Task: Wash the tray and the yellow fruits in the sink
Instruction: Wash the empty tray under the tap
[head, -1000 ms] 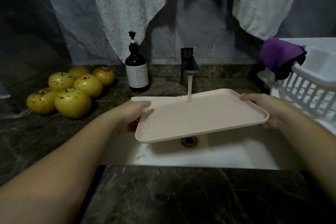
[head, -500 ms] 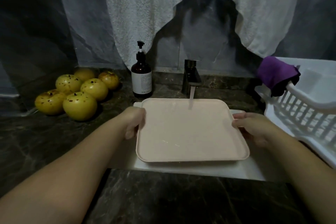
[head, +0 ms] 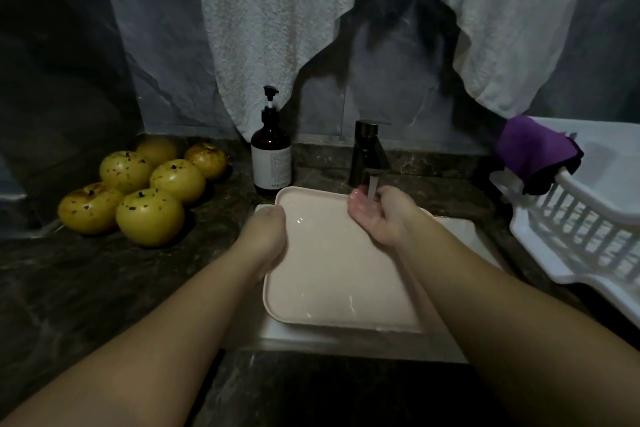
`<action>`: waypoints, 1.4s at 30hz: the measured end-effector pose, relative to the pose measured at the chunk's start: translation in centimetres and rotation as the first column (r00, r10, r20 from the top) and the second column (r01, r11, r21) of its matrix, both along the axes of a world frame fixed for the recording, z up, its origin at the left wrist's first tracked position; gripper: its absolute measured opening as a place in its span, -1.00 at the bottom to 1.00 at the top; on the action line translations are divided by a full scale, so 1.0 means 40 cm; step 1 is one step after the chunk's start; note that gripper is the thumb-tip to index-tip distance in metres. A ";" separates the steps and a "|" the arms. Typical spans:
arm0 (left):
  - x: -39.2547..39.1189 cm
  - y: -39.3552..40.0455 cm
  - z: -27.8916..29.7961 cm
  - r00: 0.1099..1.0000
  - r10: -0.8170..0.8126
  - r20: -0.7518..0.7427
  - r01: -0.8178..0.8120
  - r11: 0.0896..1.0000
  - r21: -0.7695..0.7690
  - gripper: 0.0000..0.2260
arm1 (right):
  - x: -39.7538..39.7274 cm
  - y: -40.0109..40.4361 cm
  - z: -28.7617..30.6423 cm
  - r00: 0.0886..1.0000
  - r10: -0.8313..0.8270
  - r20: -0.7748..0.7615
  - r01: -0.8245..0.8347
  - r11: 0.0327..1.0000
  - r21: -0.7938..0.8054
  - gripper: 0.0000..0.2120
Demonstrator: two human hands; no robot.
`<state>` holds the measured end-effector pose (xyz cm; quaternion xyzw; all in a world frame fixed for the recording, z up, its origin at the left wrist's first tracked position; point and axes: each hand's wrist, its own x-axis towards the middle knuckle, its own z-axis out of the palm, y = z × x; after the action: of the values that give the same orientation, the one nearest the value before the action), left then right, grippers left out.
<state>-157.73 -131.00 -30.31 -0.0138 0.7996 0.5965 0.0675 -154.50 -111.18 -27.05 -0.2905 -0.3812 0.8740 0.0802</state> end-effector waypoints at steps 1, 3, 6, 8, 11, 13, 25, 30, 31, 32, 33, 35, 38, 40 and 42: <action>-0.004 -0.001 -0.004 1.000 0.000 -0.010 0.000 1.000 -0.009 -0.68 | -0.019 -0.007 -0.002 1.000 0.003 -0.004 -0.003 0.999 -0.033 -0.74; -0.012 -0.003 -0.014 0.999 0.007 -0.034 -0.007 1.000 -0.004 -0.68 | -0.042 -0.019 -0.007 0.999 0.040 0.007 -0.040 0.999 0.017 -0.71; -0.020 -0.002 -0.024 1.000 0.013 -0.026 -0.013 1.000 0.020 -0.70 | -0.055 -0.024 -0.016 0.986 0.157 0.048 -0.164 0.952 0.257 -0.69; -0.025 -0.002 -0.030 1.000 0.004 -0.021 -0.004 1.000 0.030 -0.70 | -0.056 -0.032 -0.015 0.980 0.187 0.073 -0.200 0.891 0.406 -0.63; -0.025 0.002 -0.031 1.000 0.002 -0.025 0.000 0.999 0.051 -0.70 | -0.061 -0.032 -0.014 0.994 0.045 0.098 -0.098 0.757 0.646 -0.59; -0.021 0.004 -0.029 1.000 -0.002 -0.013 0.003 0.999 0.051 -0.70 | -0.054 -0.022 -0.013 0.992 0.017 0.121 -0.110 0.556 0.824 -0.65; 0.002 0.019 -0.013 0.995 0.005 0.095 -0.020 0.988 0.156 -0.67 | 0.071 0.009 -0.115 0.876 -0.346 0.336 -0.438 -0.279 0.854 -0.47; 0.019 0.046 -0.011 0.998 -0.005 0.064 -0.008 0.982 0.188 -0.77 | 0.032 -0.158 -0.106 0.868 -0.151 0.473 -0.496 -0.264 0.827 -0.31; 0.022 0.047 -0.011 0.997 -0.020 0.072 0.004 0.975 0.221 -0.77 | 0.026 -0.200 -0.109 0.885 -0.074 0.459 -0.455 -0.349 0.819 -0.34; 0.023 0.045 -0.013 0.995 -0.043 0.093 0.017 0.965 0.262 -0.76 | 0.025 -0.234 -0.111 0.898 0.002 0.441 -0.396 -0.436 0.808 -0.36; 0.024 0.038 -0.012 0.990 -0.066 0.128 0.024 0.953 0.302 -0.74 | 0.026 -0.255 -0.112 0.901 0.071 0.427 -0.338 -0.501 0.797 -0.36; 0.024 0.027 -0.010 0.981 -0.076 0.177 0.011 0.940 0.341 -0.73 | 0.035 -0.248 -0.110 0.891 0.157 0.426 -0.278 -0.554 0.785 -0.40; 0.017 0.023 -0.005 0.986 -0.035 0.164 -0.014 0.957 0.288 -0.73 | 0.068 -0.171 -0.116 0.877 0.156 0.455 -0.295 -0.572 0.765 -0.36; 0.013 0.018 0.001 0.991 -0.007 0.136 -0.025 0.973 0.230 -0.72 | 0.092 -0.096 -0.124 0.871 0.066 0.488 -0.381 -0.536 0.753 -0.29; 0.006 0.008 0.004 0.991 0.003 0.131 -0.031 0.977 0.211 -0.67 | 0.122 -0.003 -0.129 0.858 -0.059 0.510 -0.478 -0.454 0.752 -0.28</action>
<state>-157.48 -130.67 -30.16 -0.0520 0.7249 0.6771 0.1152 -149.63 -111.28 -32.22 -0.1398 -0.9857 0.0886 0.0333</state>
